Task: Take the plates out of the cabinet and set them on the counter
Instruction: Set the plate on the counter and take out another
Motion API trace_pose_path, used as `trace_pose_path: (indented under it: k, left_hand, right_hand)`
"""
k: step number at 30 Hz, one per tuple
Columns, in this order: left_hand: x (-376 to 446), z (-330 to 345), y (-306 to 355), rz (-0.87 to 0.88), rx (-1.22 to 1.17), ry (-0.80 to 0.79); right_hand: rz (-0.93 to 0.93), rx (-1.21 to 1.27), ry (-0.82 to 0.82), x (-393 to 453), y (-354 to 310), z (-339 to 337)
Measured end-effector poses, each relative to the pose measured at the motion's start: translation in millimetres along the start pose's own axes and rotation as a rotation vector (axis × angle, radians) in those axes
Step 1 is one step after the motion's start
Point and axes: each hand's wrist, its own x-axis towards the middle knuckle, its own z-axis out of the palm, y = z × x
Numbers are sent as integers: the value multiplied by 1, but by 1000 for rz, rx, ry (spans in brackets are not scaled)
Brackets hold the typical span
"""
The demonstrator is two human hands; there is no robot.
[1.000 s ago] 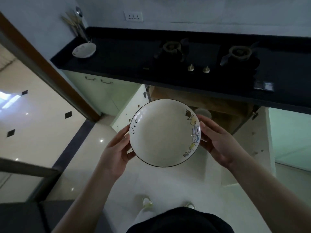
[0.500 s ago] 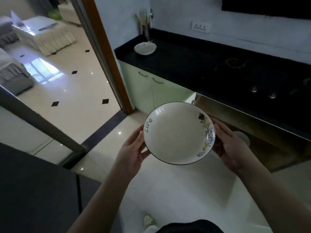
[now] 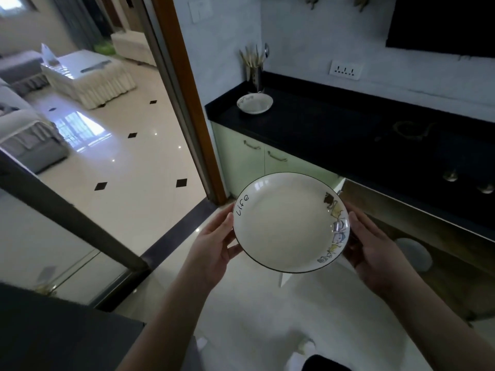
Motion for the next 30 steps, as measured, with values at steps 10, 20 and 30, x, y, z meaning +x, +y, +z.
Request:
trace_pose_path:
  k: [10, 20, 30]
  left_hand:
    - [101, 8, 68, 19, 62, 42]
    - [167, -47, 121, 31, 37, 122]
    - [276, -121, 202, 80, 36, 76]
  right_hand:
    - [-39, -87, -92, 114, -43, 32]
    - [-50, -93, -213, 211, -46, 115]
    - [-105, -157, -140, 314, -39, 228]
